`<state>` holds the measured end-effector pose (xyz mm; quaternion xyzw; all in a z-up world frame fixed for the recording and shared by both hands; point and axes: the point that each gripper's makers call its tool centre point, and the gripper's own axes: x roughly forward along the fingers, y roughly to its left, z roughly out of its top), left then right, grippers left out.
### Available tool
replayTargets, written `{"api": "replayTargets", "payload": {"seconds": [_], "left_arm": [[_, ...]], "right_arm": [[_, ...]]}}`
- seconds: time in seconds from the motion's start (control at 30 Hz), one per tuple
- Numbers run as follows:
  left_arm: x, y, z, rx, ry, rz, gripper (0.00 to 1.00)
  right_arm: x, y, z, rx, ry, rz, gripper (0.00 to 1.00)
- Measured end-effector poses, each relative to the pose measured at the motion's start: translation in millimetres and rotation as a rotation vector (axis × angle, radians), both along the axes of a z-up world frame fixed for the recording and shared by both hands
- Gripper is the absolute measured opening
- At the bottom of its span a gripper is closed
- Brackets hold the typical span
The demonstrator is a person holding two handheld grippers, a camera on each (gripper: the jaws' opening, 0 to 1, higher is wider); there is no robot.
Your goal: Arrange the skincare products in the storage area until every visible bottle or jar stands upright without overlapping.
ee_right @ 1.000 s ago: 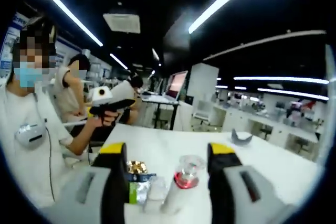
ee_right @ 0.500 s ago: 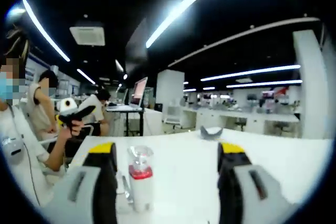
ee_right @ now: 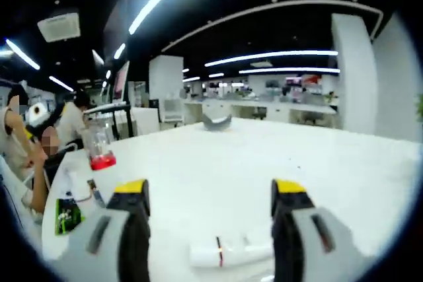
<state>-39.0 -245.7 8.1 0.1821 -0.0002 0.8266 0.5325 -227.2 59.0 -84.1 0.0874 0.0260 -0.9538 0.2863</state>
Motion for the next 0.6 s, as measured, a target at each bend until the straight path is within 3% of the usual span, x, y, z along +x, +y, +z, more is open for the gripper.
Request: {"api": "replayTargets", "payload": {"seconds": [0.1,0.2,0.3,0.33,0.37,0.43,0.5,0.6], "left_arm": [[3.6,1.6,0.7,0.0,0.003,-0.008,0.84],[4.5,1.3,0.7,-0.006,0.01,-0.005,0.84],[4.1,0.4,1.7,-0.003,0.009,-0.004,0.84],[3.7,0.2,1.9,-0.003,0.01,-0.003,0.84],[3.6,0.1,1.9,-0.004,0.011,-0.002,0.84],[4.1,-0.1,2.2,-0.005,0.013,-0.001,0.84],[4.8,-0.1,3.0,-0.002,0.013,-0.004,0.84],[5.3,-0.5,2.5,-0.004,0.013,-0.004,0.84]], "right_arm": [[-3.0,10.6,-7.6,-0.029,0.021,-0.033,0.66],[-6.1,23.0,-20.1,-0.059,-0.002,-0.084,0.7],[-8.6,30.3,-32.8,-0.053,-0.04,-0.085,0.64],[-8.6,31.0,-34.1,-0.056,-0.05,-0.086,0.65],[6.1,17.3,-34.5,-0.059,-0.033,-0.078,0.66],[1.5,20.2,-27.6,-0.115,-0.025,-0.084,0.66],[0.8,20.6,-28.8,-0.113,-0.025,-0.097,0.63],[-1.2,28.9,-34.1,-0.026,-0.009,-0.158,0.6]]}}
